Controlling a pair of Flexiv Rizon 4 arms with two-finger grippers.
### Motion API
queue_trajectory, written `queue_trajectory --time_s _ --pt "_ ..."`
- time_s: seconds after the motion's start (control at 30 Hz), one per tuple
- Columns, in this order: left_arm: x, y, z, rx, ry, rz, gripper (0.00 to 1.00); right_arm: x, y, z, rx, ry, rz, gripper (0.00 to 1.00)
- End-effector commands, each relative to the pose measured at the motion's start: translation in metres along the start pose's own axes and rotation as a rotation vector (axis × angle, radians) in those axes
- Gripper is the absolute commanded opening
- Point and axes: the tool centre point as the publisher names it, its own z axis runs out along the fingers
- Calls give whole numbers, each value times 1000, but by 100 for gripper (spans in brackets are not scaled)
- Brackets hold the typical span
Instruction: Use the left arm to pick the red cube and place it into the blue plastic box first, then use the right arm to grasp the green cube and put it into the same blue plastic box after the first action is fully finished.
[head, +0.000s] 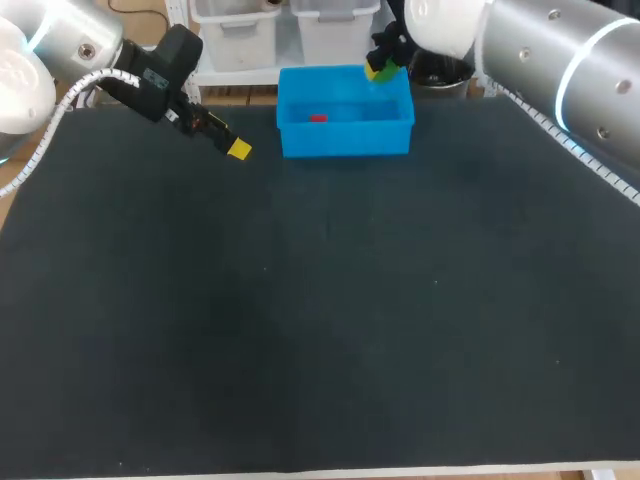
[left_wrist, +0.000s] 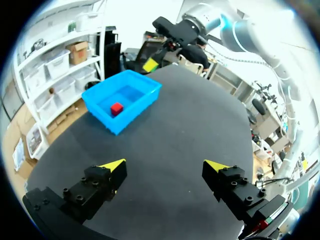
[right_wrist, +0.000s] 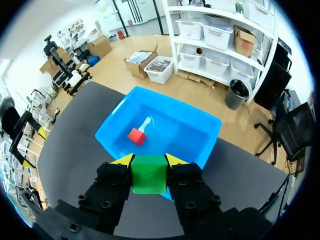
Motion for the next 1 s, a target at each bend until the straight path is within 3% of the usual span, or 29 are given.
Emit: queue_trajectory --time_s 0.03,0.6,0.63,0.67,1.0 --pt "1 1 0 2 -3 3 100 -19 -13 16 -70 62 -2 0" --pt "1 1 0 2 -3 3 100 -34 -26 43 -134 56 -31 0" --pt "1 1 0 2 -3 3 100 -34 -26 43 -134 57 -31 32" --pt "1 1 0 2 -3 3 100 -34 -26 44 -140 57 -28 100" --pt "1 1 0 2 -3 3 100 -38 -29 42 -142 41 -13 100"
